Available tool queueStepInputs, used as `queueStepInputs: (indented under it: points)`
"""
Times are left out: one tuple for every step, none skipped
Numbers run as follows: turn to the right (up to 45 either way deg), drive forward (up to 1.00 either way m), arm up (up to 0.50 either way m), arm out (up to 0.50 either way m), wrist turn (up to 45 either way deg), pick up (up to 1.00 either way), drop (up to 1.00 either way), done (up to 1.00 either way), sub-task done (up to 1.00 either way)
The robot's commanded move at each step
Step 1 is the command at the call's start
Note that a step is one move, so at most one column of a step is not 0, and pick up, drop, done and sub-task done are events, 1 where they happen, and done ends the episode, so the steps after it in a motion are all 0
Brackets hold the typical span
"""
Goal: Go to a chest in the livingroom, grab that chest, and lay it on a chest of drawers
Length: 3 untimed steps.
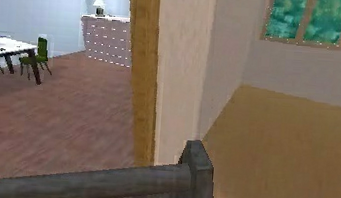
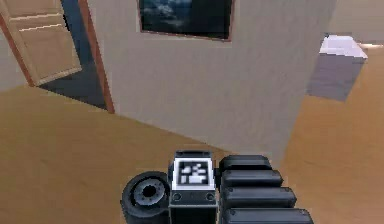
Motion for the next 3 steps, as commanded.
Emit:
queueStepInputs:
  points:
    - [-30.0, 0.0, 0.0, 0.0, 0.0, 0.0, 0.0, 0.0, 0.0]
    - [0.0, 0.35, 0.0, 0.0, 0.0, 0.0, 0.0, 0.0, 0.0]
    - [9.0, 0.0, 0.0, 0.0, 0.0, 0.0, 0.0, 0.0, 0.0]
